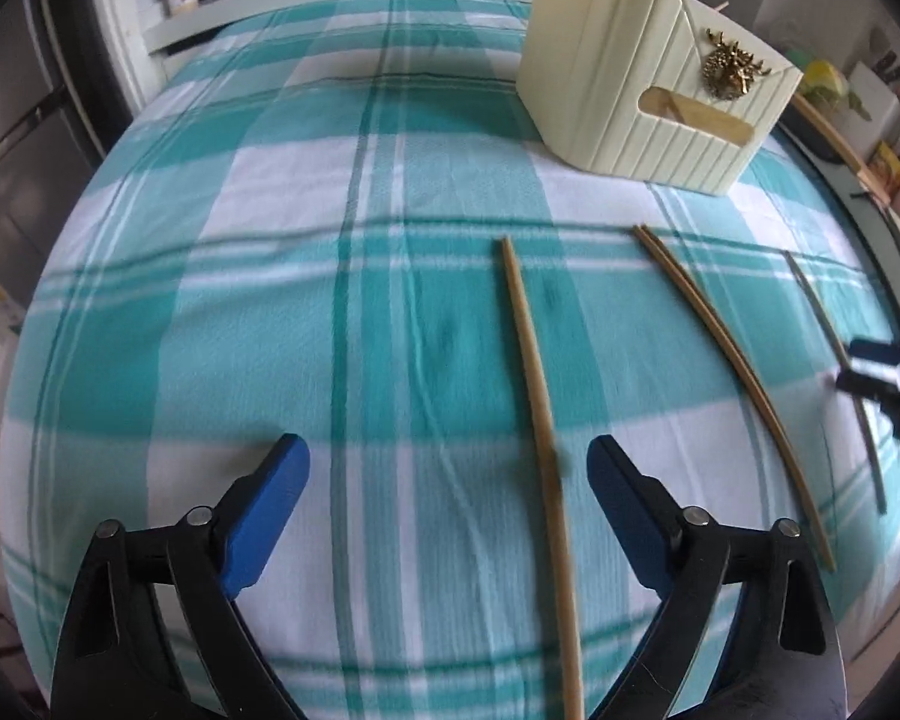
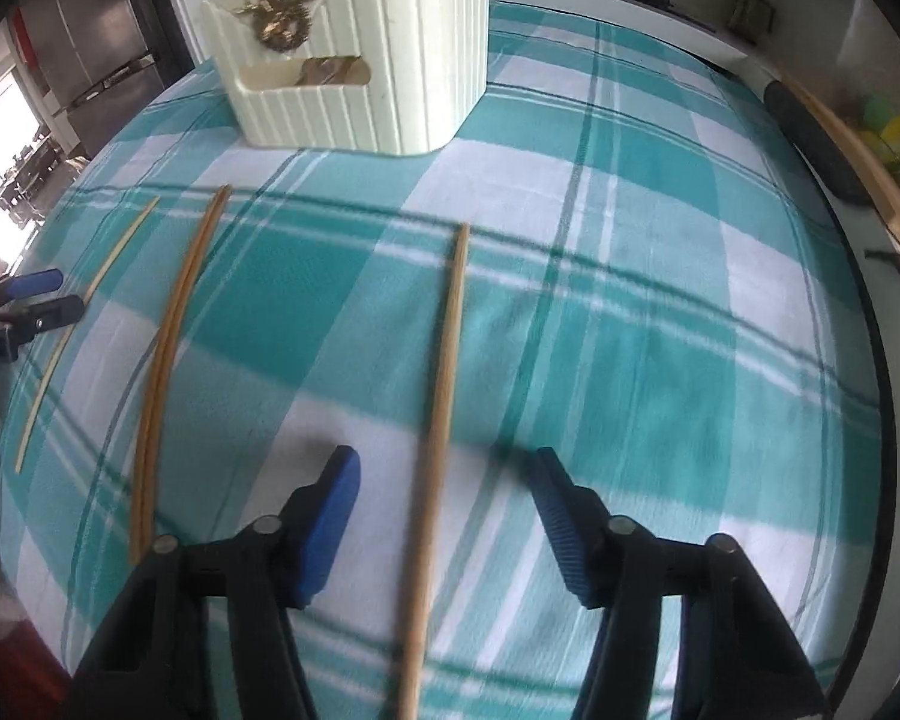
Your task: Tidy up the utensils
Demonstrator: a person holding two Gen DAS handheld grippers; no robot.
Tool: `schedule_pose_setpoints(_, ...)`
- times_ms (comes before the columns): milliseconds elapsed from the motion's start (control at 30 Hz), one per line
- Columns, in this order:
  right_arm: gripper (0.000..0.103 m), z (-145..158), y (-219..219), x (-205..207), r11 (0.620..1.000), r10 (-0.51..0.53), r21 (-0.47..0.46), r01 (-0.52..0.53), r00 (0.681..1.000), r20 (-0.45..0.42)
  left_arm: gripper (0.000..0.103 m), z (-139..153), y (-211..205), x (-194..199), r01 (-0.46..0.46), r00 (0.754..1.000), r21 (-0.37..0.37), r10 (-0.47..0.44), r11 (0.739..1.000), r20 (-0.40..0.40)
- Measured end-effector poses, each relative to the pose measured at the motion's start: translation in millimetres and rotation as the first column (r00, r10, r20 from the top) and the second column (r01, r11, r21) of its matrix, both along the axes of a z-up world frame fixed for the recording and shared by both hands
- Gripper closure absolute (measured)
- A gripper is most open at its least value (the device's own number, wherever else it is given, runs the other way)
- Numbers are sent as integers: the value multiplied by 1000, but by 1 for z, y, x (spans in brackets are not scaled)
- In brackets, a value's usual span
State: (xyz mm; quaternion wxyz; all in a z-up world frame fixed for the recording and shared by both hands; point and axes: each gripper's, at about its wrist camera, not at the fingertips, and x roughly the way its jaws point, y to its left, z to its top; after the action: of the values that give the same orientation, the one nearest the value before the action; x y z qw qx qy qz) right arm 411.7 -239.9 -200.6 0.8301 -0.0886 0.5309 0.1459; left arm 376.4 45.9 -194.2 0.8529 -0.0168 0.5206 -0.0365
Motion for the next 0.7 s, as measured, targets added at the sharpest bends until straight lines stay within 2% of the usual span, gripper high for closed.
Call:
schedule_pose_setpoints(33, 53, 1, 4, 9, 1000, -3, 2, 3, 1000, 3, 13, 0, -3, 5, 3, 1000, 12, -3, 1000, -3)
schedule_pose_setpoints(67, 55, 0, 9, 17, 1000, -4, 5, 4, 1000, -2, 18, 1, -6, 10, 6, 1000, 23, -6, 1000, -2)
schedule_pose_setpoints(100, 62, 1, 15, 26, 1000, -7, -1, 7, 1000, 9, 27, 2, -9, 15, 14, 1000, 36, -15, 999, 1)
schedule_pose_setpoints(133, 81, 1, 20, 32, 1000, -3, -3, 3, 1000, 13, 32, 3, -10, 16, 19, 1000, 49, -19, 999, 5)
schedule_pose_setpoints(167, 85, 1, 25, 38, 1000, 4, 6, -4, 1000, 8, 51, 4, -13, 19, 26, 1000, 54, -27, 998, 14)
schedule_pose_setpoints(200, 97, 2, 29, 43, 1000, 2, 9, -2, 1000, 13, 75, 6, -15, 22, 39, 999, 42, -40, 998, 26)
schedule_pose_setpoints(267, 97, 3, 36, 51, 1000, -3, 7, 2, 1000, 17, 96, 8, -17, 25, 48, 998, 24, -49, 999, 25)
schedule_pose_setpoints(367, 97, 13, 37, 47, 999, -22, 45, 20, 999, 43, 98, 13, -11, 22, 39, 999, -36, -38, 999, 37)
schedule_pose_setpoints(433, 97, 31, 34, 35, 997, -26, 73, 20, 995, 91, 99, 24, -5, 11, 39, 997, -64, -34, 997, 73)
schedule_pose_setpoints(567, 97, 73, 25, 3, 993, -24, 120, 2, 983, 184, 99, 60, 3, -16, 63, 984, -118, -42, 991, 172)
schedule_pose_setpoints(700, 97, 120, 11, -34, 987, -23, 159, -23, 959, 281, 99, 104, 11, -45, 105, 958, -165, -56, 981, 280)
